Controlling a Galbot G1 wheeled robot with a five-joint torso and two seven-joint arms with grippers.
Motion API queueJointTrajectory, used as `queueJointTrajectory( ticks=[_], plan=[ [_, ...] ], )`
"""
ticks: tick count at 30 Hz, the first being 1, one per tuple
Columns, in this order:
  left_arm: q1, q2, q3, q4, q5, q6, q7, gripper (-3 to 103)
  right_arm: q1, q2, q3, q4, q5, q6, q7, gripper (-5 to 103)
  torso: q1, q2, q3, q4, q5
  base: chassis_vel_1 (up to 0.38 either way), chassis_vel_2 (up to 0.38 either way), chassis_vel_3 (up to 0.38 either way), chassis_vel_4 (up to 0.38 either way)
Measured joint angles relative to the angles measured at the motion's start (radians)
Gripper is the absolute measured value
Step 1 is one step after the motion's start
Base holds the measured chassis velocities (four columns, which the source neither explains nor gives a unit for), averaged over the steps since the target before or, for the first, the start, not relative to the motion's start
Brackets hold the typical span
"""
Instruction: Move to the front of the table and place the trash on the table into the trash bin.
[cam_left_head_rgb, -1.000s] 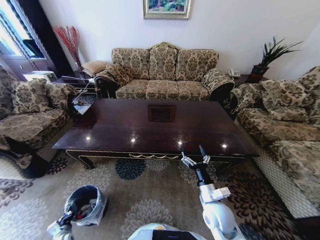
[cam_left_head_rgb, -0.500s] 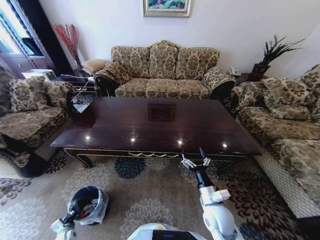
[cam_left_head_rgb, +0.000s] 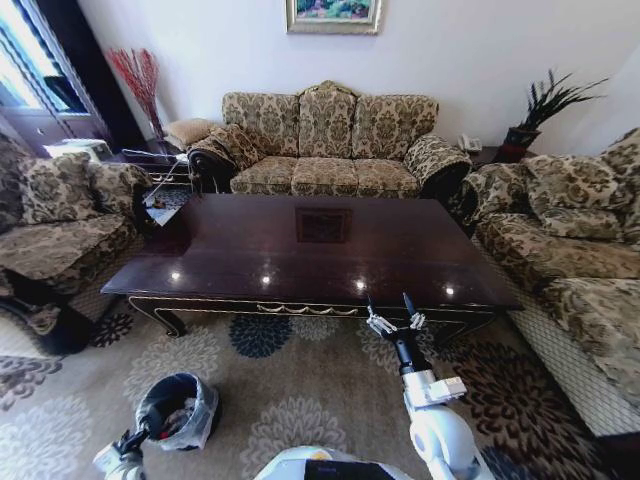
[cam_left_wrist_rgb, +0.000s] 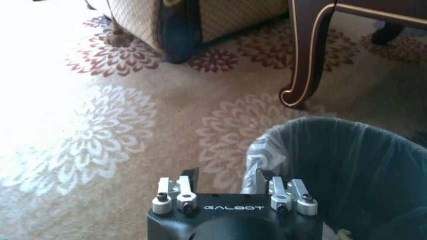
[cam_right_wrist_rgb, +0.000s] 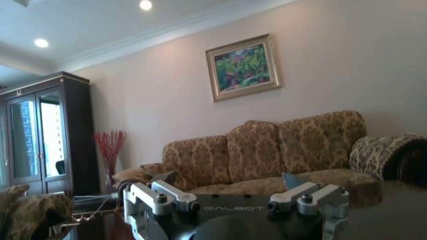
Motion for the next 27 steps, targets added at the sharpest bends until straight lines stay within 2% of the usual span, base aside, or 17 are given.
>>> queueJointTrajectory(
  ticks=[2, 3, 5, 7, 8, 9, 10, 13, 14, 16, 19, 20, 22, 23, 24, 27],
  plan=[
    [0.082, -0.011, -0.042, -0.089, 0.001, 0.047, 0.01, 68, 0.02, -0.001, 0.002, 0.006, 0.006, -0.014, 0.002, 100, 0.001, 0.001, 0.001, 0.0005, 0.0008, 0.0, 0.0, 0.0, 0.0],
    [0.082, -0.011, -0.042, -0.089, 0.001, 0.047, 0.01, 68, 0.02, -0.001, 0.002, 0.006, 0.006, -0.014, 0.002, 100, 0.001, 0.001, 0.001, 0.0005, 0.0008, 0.0, 0.0, 0.0, 0.0],
    [0.169, -0.029, -0.098, -0.194, 0.013, 0.077, 0.029, 79, 0.033, -0.001, 0.003, 0.017, 0.007, -0.036, 0.005, 100, 0.001, 0.002, 0.001, 0.0011, 0.0002, 0.0, 0.0, 0.0, 0.0],
    [0.182, -0.032, -0.109, -0.211, 0.016, 0.079, 0.031, 79, 0.034, -0.001, 0.003, 0.019, 0.007, -0.04, 0.005, 100, 0.001, 0.002, 0.001, 0.001, 0.0004, 0.0, 0.0, 0.0, 0.0],
    [0.219, -0.04, -0.144, -0.262, 0.027, 0.08, 0.039, 84, 0.04, -0.003, 0.002, 0.026, 0.007, -0.056, 0.007, 100, 0.001, 0.003, 0.002, 0.0006, 0.0009, 0.0, 0.0, 0.0, 0.0],
    [0.219, -0.04, -0.144, -0.262, 0.027, 0.08, 0.039, 84, 0.04, -0.003, 0.002, 0.026, 0.007, -0.056, 0.007, 100, 0.001, 0.003, 0.002, 0.0006, 0.0009, 0.0, 0.0, 0.0, 0.0],
    [0.246, -0.047, -0.171, -0.308, 0.033, 0.077, 0.041, 94, 0.044, -0.003, 0.001, 0.035, 0.004, -0.079, 0.008, 100, 0.001, 0.003, 0.002, 0.0003, -0.0003, 0.0, 0.0, 0.0, 0.0],
    [0.296, -0.064, -0.253, -0.429, 0.043, 0.049, 0.036, 100, 0.056, -0.002, -0.001, 0.058, -0.006, -0.125, 0.01, 100, 0.002, 0.004, 0.002, 0.0004, 0.0005, 0.0, 0.0, 0.0, 0.0],
    [0.296, -0.064, -0.253, -0.429, 0.043, 0.049, 0.036, 100, 0.056, -0.002, -0.001, 0.058, -0.006, -0.125, 0.01, 100, 0.002, 0.004, 0.002, 0.0004, 0.0005, 0.0, 0.0, 0.0, 0.0],
    [0.322, -0.073, -0.302, -0.512, 0.053, 0.011, 0.04, 100, 0.06, -0.003, 0.001, 0.076, -0.01, -0.149, 0.018, 100, 0.002, 0.004, 0.003, 0.0003, 0.0002, 0.0, 0.0, 0.0, 0.0],
    [0.363, -0.088, -0.359, -0.774, 0.016, -0.006, 0.059, 100, 0.058, -0.016, 0.025, 0.133, -0.011, -0.208, 0.036, 100, 0.002, 0.005, 0.003, 0.0007, 0.001, 0.0, 0.0, 0.0, 0.0],
    [0.363, -0.088, -0.359, -0.774, 0.016, -0.006, 0.059, 100, 0.058, -0.016, 0.025, 0.133, -0.011, -0.208, 0.036, 100, 0.002, 0.005, 0.003, 0.0007, 0.001, 0.0, 0.0, 0.0, 0.0],
    [0.363, -0.095, -0.351, -0.902, -0.003, 0.004, 0.068, 100, 0.042, -0.02, 0.045, 0.153, -0.011, -0.224, 0.044, 100, 0.002, 0.006, 0.003, 0.0002, 0.0013, 0.0, 0.0, 0.0, 0.0],
    [0.353, -0.104, -0.315, -1.004, -0.008, 0.017, 0.074, 100, 0.016, -0.024, 0.068, 0.166, -0.014, -0.227, 0.049, 100, 0.003, 0.006, 0.003, 0.0002, 0.0009, 0.0, 0.0, 0.0, 0.0],
    [0.353, -0.104, -0.315, -1.004, -0.008, 0.017, 0.074, 100, 0.016, -0.024, 0.068, 0.166, -0.014, -0.227, 0.049, 100, 0.003, 0.006, 0.003, 0.0002, 0.0009, 0.0, 0.0, 0.0, 0.0],
    [0.329, -0.143, -0.169, -1.23, 0.038, 0.057, 0.094, 100, -0.078, -0.03, 0.112, 0.196, -0.025, -0.214, 0.057, 100, 0.003, 0.006, 0.004, -0.0004, 0.0004, 0.0, 0.0, 0.0, 0.0]
  ],
)
